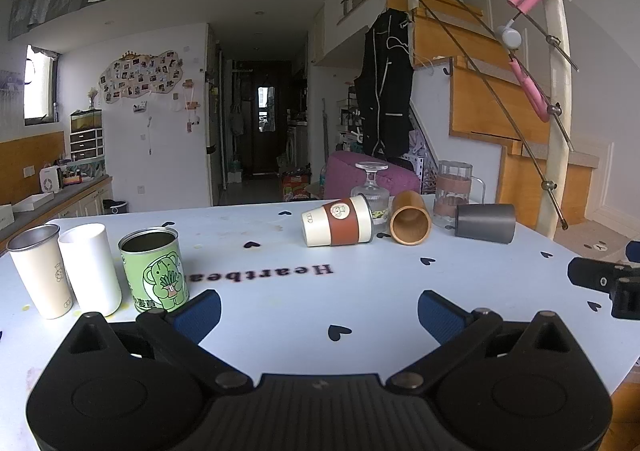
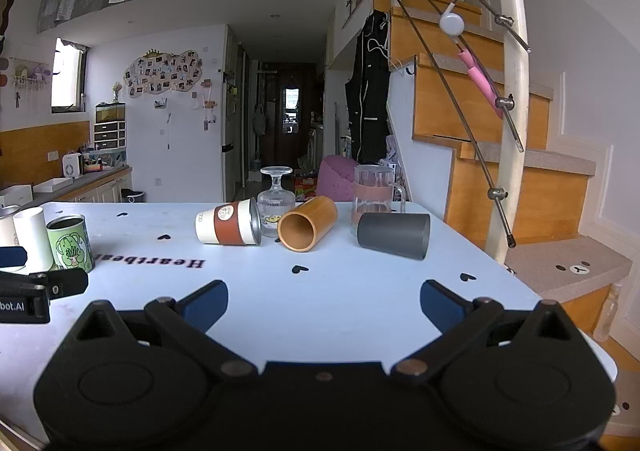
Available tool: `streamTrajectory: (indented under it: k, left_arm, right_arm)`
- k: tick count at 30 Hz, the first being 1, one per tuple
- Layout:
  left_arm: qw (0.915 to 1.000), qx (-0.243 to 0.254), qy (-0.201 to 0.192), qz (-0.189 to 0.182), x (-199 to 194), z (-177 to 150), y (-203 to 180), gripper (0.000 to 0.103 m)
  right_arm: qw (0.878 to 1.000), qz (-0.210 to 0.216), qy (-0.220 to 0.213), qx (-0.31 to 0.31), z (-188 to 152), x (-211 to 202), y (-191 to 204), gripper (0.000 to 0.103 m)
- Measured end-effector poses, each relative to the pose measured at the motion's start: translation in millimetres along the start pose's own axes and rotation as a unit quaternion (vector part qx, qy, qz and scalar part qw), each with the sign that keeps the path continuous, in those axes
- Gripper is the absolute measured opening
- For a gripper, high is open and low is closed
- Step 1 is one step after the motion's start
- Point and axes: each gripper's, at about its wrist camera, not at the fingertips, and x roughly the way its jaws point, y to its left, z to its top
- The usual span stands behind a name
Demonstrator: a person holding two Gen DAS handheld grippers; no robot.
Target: Flip cup upright
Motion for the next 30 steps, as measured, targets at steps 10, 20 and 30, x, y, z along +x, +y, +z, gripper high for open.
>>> streamTrajectory:
  k: [10, 20, 30]
  left_arm:
    - [1.0000, 0.000, 0.001, 0.000, 4.0, 0.2, 1.4, 0.103]
    - [1.0000, 0.001, 0.001, 0.000, 1.6, -0.3, 0.5, 0.103]
    - [1.0000, 0.001, 0.001, 0.000, 0.9, -1.3, 0.3, 0.103]
  right_arm:
    - [1.000, 0.001, 0.000, 0.000, 0.2, -0.1, -0.3, 0.103]
    - [1.000, 0.000, 0.000, 0.000, 0.2, 0.0, -0.3, 0.103]
    - [1.000, 0.001, 0.000, 0.000, 0.2, -0.1, 1.8, 0.103]
